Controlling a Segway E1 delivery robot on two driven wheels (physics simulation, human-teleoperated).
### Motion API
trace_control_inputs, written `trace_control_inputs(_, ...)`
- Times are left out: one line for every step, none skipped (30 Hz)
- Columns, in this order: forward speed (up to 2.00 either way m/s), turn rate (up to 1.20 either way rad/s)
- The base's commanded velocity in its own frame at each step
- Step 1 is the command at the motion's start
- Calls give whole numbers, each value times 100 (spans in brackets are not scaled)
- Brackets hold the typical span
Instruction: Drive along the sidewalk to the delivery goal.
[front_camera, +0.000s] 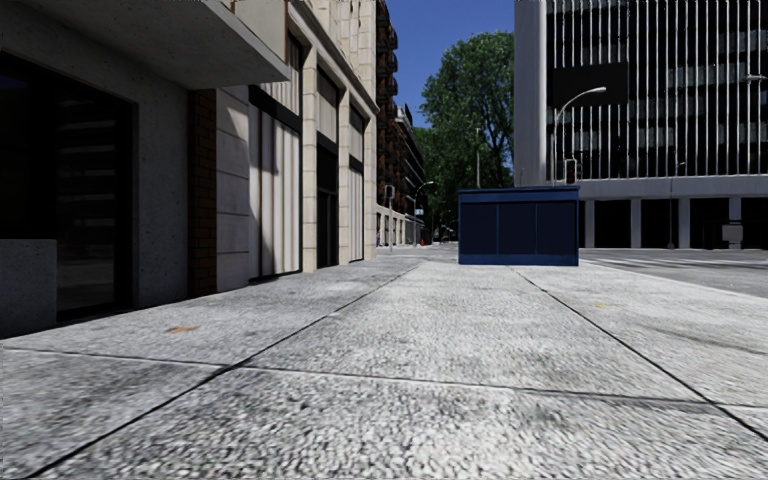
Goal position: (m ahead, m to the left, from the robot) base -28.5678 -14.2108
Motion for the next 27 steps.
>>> trace_control_inputs(200, 0)
trace_control_inputs(200, 0)
trace_control_inputs(200, 0)
trace_control_inputs(200, 0)
trace_control_inputs(200, 0)
trace_control_inputs(200, 0)
trace_control_inputs(200, 0)
trace_control_inputs(200, 0)
trace_control_inputs(200, 0)
trace_control_inputs(200, 0)
trace_control_inputs(200, 0)
trace_control_inputs(200, 0)
trace_control_inputs(200, 45)
trace_control_inputs(200, 61)
trace_control_inputs(200, 61)
trace_control_inputs(200, 76)
trace_control_inputs(200, 81)
trace_control_inputs(200, 47)
trace_control_inputs(200, 1)
trace_control_inputs(200, 1)
trace_control_inputs(200, 0)
trace_control_inputs(200, 0)
trace_control_inputs(200, 0)
trace_control_inputs(200, 0)
trace_control_inputs(200, 0)
trace_control_inputs(200, 0)
trace_control_inputs(200, 0)
